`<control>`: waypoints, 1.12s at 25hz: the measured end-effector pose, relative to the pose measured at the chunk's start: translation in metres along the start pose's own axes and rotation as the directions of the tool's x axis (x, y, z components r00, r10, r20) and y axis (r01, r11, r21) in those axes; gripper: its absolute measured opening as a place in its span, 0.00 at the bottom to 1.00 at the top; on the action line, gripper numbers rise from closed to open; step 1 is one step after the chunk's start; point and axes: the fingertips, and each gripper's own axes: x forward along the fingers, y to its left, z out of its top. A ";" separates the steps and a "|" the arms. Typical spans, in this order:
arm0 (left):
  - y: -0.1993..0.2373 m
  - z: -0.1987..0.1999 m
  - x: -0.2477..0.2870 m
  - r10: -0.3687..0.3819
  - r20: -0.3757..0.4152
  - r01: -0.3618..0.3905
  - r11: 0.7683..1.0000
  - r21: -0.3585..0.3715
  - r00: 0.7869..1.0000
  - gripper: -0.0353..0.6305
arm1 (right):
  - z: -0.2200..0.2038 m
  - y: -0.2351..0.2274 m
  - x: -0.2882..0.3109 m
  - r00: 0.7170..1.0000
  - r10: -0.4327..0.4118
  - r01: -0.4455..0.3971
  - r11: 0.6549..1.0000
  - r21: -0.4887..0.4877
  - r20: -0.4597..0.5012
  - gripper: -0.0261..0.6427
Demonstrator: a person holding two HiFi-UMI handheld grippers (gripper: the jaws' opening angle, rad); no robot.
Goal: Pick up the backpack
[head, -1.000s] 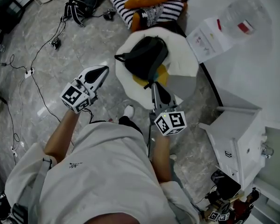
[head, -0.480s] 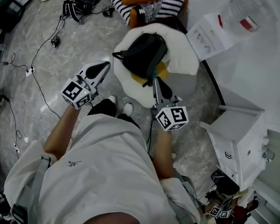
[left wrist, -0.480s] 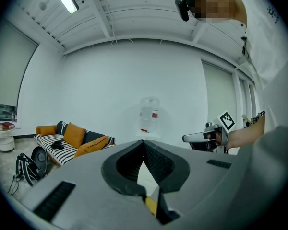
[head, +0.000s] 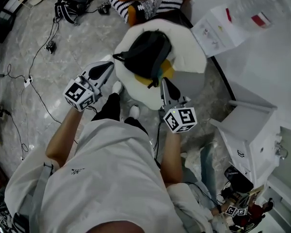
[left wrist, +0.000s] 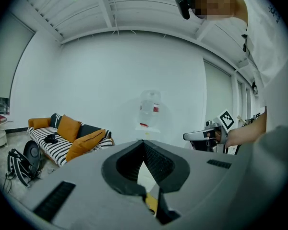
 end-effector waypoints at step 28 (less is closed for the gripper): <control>0.135 -0.126 0.166 -0.199 -0.205 0.192 0.980 -0.054 0.958 0.06 | -0.120 -0.154 0.131 0.951 -0.233 0.253 0.964 0.080 -0.202 0.05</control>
